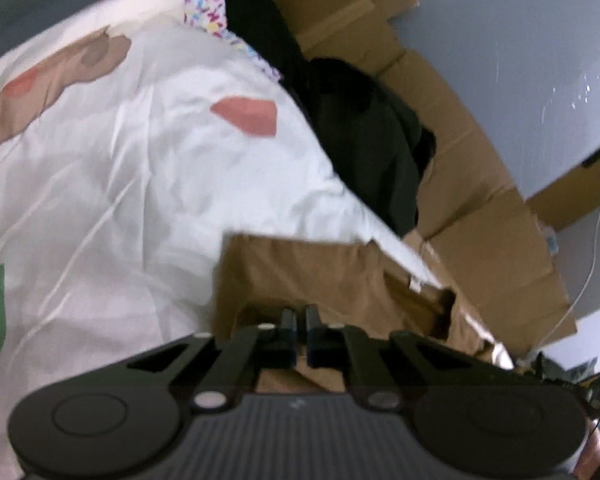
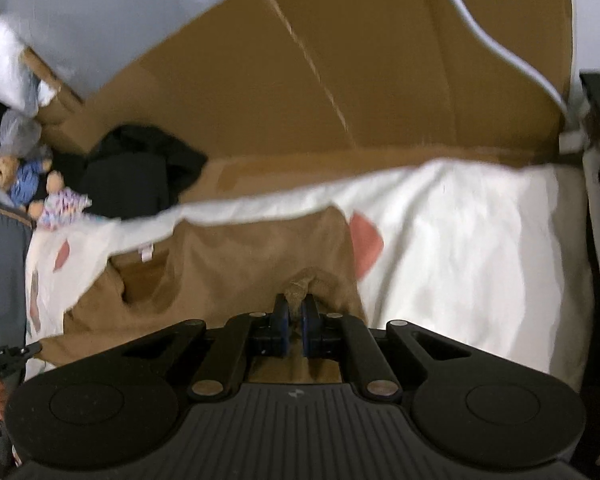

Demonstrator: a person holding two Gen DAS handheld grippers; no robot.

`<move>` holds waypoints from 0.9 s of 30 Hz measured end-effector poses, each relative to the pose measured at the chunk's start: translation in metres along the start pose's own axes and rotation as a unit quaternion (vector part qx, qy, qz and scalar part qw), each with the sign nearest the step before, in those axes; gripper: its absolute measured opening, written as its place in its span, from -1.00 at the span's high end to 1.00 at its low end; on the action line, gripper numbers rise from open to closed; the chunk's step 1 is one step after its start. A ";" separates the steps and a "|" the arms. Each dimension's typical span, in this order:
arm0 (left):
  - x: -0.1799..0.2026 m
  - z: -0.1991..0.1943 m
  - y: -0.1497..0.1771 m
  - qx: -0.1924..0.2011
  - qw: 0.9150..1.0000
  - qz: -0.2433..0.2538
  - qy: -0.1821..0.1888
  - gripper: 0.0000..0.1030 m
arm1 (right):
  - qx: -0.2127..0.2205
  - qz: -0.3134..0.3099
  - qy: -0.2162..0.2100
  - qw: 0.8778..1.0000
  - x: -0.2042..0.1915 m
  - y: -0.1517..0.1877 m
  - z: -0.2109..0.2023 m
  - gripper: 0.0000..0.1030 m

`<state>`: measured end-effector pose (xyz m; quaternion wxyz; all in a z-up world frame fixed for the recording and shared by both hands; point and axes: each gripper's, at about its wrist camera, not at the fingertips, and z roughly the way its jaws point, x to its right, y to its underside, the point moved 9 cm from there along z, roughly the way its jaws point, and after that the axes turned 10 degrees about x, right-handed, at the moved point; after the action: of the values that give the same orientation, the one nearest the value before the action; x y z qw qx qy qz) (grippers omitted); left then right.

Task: Fold clothes
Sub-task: 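Lower the held hem onto the shirt near the collar with both grippers, then open both grippers and release the hem beside the collar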

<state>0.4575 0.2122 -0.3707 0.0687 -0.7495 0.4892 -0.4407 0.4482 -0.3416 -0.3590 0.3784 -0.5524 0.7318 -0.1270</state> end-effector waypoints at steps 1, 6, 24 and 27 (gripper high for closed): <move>0.002 0.002 -0.004 0.006 1.000 -0.005 0.001 0.93 | 0.007 0.002 0.001 1.000 0.000 -0.005 0.001 0.88; 0.006 0.010 -0.023 0.037 0.999 -0.023 -0.002 0.94 | 0.029 0.007 0.009 1.000 0.000 -0.021 0.008 0.88; -0.002 0.049 -0.041 0.064 0.997 -0.007 -0.030 0.83 | 0.055 0.047 0.013 0.997 0.015 -0.043 0.042 0.19; 0.000 0.041 -0.044 0.078 0.996 0.025 -0.028 0.57 | 0.066 0.056 0.005 0.996 0.022 -0.049 0.036 0.14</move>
<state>0.5167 0.2218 -0.3718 0.1517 -0.7417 0.4699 -0.4540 0.5061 -0.3704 -0.3633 0.4168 -0.4837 0.7535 -0.1567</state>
